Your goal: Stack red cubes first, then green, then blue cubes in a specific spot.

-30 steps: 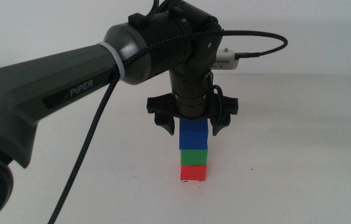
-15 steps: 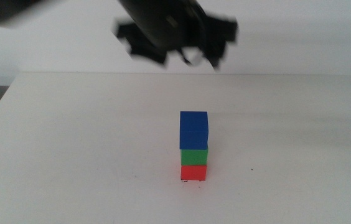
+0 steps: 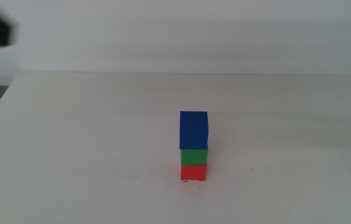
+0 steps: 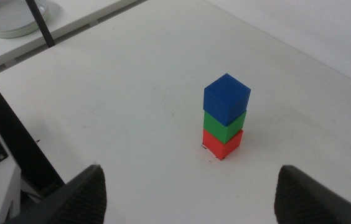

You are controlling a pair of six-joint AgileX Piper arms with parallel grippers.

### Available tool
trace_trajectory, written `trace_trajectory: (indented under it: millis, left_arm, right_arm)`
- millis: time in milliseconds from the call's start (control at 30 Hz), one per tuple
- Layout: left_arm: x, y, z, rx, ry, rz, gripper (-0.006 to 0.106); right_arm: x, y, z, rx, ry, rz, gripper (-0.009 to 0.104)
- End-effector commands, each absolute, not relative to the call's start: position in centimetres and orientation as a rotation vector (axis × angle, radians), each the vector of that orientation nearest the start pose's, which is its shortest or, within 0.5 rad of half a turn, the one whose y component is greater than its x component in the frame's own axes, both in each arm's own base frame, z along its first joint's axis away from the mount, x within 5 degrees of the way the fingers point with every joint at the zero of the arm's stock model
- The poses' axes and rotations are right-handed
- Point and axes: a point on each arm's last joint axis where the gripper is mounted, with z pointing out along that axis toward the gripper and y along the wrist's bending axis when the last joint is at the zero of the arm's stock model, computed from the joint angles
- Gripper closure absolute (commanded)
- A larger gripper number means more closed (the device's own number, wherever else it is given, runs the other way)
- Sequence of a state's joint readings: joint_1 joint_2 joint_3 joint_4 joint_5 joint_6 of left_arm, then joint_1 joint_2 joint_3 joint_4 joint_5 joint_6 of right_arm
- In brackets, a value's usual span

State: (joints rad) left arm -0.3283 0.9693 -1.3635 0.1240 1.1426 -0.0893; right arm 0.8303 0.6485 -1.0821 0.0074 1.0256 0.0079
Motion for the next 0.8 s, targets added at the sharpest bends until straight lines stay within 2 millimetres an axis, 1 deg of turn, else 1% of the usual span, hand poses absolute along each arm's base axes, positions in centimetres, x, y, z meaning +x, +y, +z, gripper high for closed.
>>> trace_trajectory:
  millis: [0,67,133,267,367,667,700,767]
  left_arm:
    - [12.8,-2.3,45.1,0.246,2.104,-0.071,0.007]
    - [11.7,-1.4,44.1,0.178,2.085,-0.066,0.007]
    - [10.8,-1.0,43.2,0.132,2.083,-0.057,0.007]
    - [9.5,-0.8,42.7,0.126,2.086,-0.043,0.007]
    - [9.2,-1.0,42.9,0.124,2.066,-0.069,0.007]
    - [9.3,-0.8,43.0,0.123,2.056,-0.046,0.007]
    - [9.4,-0.8,42.4,0.124,2.07,-0.04,0.007]
    - [9.0,-1.0,42.0,0.118,2.034,-0.077,0.007]
  right_arm:
    - [5.7,6.2,42.4,-0.847,1.931,0.511,0.002]
    - [5.7,6.2,42.4,-0.847,1.931,0.511,0.002]
    - [5.7,6.2,42.4,-0.847,1.931,0.511,0.002]
    - [5.7,6.2,42.4,-0.847,1.931,0.511,0.002]
    - [5.7,6.2,42.4,-0.847,1.931,0.511,0.002]
    - [5.7,6.2,42.4,-0.847,1.931,0.511,0.002]
    - [5.7,6.2,42.4,-0.847,1.931,0.511,0.002]
    - [5.6,6.4,42.2,-0.851,1.943,0.538,0.002]
